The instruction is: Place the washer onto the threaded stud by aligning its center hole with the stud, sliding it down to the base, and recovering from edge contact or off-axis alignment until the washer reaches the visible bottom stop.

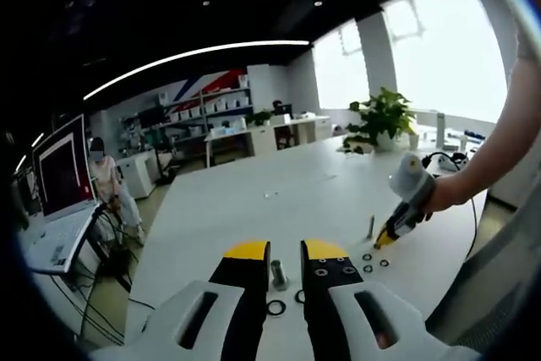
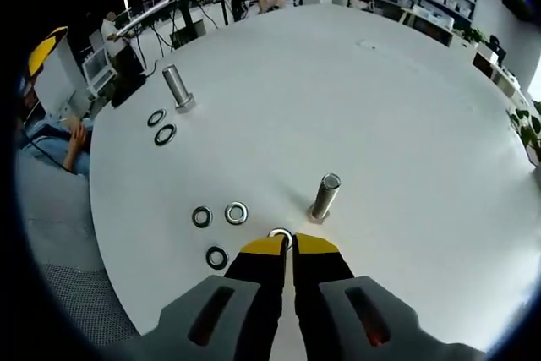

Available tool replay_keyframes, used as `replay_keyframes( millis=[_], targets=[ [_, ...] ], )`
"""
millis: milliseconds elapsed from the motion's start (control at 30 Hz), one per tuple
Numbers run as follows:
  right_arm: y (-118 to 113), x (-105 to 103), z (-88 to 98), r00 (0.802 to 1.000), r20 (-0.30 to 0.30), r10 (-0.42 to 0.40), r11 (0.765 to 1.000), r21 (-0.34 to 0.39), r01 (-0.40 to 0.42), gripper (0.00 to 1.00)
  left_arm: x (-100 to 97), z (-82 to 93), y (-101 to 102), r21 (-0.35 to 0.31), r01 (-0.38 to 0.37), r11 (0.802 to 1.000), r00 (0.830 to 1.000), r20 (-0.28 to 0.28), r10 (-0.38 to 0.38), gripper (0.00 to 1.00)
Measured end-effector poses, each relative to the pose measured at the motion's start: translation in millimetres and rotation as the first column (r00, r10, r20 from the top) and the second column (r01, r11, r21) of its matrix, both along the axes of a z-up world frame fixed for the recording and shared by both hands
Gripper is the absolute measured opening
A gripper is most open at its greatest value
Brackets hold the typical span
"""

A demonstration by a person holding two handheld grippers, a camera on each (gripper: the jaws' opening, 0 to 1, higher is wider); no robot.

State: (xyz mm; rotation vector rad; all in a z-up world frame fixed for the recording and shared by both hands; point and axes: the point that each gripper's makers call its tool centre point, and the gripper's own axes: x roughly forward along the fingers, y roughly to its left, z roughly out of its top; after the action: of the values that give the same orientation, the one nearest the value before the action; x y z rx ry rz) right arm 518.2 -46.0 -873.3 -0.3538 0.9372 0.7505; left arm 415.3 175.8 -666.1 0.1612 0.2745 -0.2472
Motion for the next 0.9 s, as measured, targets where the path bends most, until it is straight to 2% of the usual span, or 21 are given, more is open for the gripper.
replay_keyframes(
  millis=[367,900],
  targets=[
    [-2,0,5.6,1.0,0.001,-0.005,1.0,0.02,0.005,0.04,0.1,-0.8,-1,0.004,0.004,1.0,1.0,-0.003,-0.004,0.12],
    [-5,5,34.3,0.999,0.047,-0.018,0.998,0.066,0.015,0.04,0.1,0.8,0,0.001,0.001,1.0,1.0,0.004,-0.001,0.12]
  ],
)
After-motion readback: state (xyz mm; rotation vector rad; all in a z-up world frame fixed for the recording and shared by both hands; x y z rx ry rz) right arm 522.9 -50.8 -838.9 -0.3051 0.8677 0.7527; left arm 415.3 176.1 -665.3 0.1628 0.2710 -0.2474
